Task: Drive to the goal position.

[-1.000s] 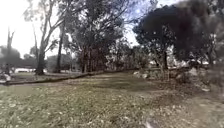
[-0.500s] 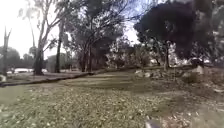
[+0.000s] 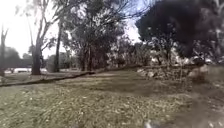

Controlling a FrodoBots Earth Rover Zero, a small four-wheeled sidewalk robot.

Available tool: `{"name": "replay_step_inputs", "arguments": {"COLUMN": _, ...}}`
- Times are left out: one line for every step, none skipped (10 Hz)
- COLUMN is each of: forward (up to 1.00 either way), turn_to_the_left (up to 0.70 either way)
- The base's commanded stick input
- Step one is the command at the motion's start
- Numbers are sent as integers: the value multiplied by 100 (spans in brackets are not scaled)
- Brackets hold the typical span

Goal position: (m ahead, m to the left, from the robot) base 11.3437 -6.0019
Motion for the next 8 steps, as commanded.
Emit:
{"name": "replay_step_inputs", "arguments": {"forward": 70, "turn_to_the_left": 0}}
{"name": "replay_step_inputs", "arguments": {"forward": 70, "turn_to_the_left": 0}}
{"name": "replay_step_inputs", "arguments": {"forward": 70, "turn_to_the_left": 0}}
{"name": "replay_step_inputs", "arguments": {"forward": 70, "turn_to_the_left": 0}}
{"name": "replay_step_inputs", "arguments": {"forward": 70, "turn_to_the_left": 0}}
{"name": "replay_step_inputs", "arguments": {"forward": 70, "turn_to_the_left": 0}}
{"name": "replay_step_inputs", "arguments": {"forward": 70, "turn_to_the_left": 0}}
{"name": "replay_step_inputs", "arguments": {"forward": 70, "turn_to_the_left": 0}}
